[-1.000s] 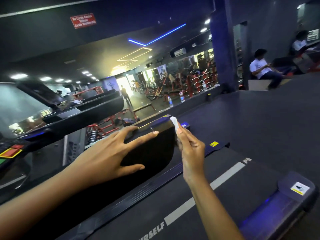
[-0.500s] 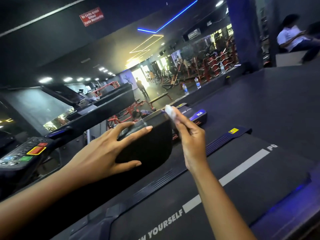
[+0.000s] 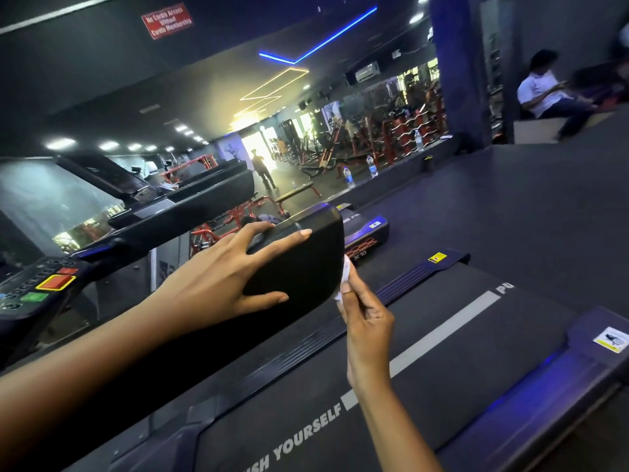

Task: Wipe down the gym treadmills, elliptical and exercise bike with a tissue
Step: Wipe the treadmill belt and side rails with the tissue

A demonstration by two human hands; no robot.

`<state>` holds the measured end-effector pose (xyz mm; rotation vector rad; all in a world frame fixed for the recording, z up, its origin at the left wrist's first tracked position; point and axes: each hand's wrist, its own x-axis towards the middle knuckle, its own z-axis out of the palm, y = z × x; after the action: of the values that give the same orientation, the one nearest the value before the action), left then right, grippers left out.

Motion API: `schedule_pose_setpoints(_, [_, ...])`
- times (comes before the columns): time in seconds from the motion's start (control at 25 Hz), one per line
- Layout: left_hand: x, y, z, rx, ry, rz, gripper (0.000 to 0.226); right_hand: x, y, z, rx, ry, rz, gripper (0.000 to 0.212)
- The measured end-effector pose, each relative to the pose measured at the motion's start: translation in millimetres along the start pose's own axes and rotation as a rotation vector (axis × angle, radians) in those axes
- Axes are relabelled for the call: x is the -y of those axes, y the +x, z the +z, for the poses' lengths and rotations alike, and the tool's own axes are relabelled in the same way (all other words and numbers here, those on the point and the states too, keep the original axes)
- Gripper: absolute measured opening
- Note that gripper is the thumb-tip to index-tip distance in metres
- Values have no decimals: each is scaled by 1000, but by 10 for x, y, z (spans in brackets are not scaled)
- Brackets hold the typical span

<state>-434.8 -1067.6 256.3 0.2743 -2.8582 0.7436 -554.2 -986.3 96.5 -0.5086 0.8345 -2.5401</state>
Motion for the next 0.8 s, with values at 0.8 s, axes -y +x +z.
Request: schedule_pose_setpoints(0.8, [792,-1974,-42,-111,173,55,67,-860,-1935,1252,-307,-323,-237,39])
